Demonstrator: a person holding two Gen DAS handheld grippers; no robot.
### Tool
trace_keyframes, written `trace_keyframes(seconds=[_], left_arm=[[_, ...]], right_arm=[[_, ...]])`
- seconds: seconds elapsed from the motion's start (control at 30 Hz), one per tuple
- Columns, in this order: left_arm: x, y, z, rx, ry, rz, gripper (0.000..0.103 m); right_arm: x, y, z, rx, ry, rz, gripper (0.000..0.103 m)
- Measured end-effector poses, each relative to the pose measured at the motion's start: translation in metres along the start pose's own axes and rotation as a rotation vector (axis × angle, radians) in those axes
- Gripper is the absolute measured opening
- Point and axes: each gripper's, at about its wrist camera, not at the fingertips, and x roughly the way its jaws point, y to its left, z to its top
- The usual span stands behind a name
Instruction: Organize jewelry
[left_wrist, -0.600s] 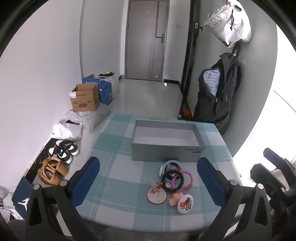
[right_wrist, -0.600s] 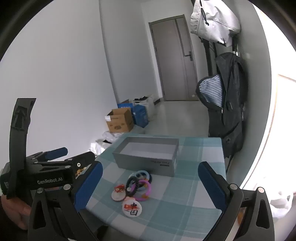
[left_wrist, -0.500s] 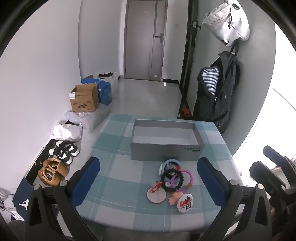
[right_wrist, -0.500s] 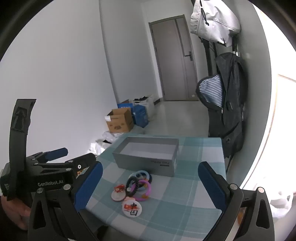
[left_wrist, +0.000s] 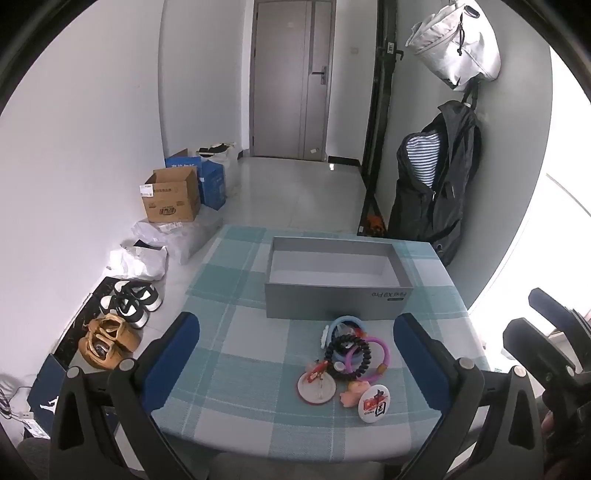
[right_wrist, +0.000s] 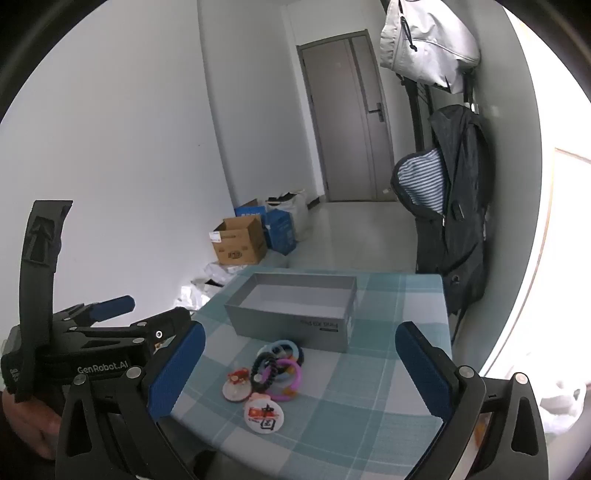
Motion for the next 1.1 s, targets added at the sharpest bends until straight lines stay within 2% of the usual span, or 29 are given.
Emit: trace_keyframes(seconds=[1.1], left_arm=[[0.0004,0.0019,-0.0010,-0.004,-0.005,0.011,0.102]], right_arm=[[-0.0007,-0.0016,-0.0017,0.005,0.004,0.004,0.103]])
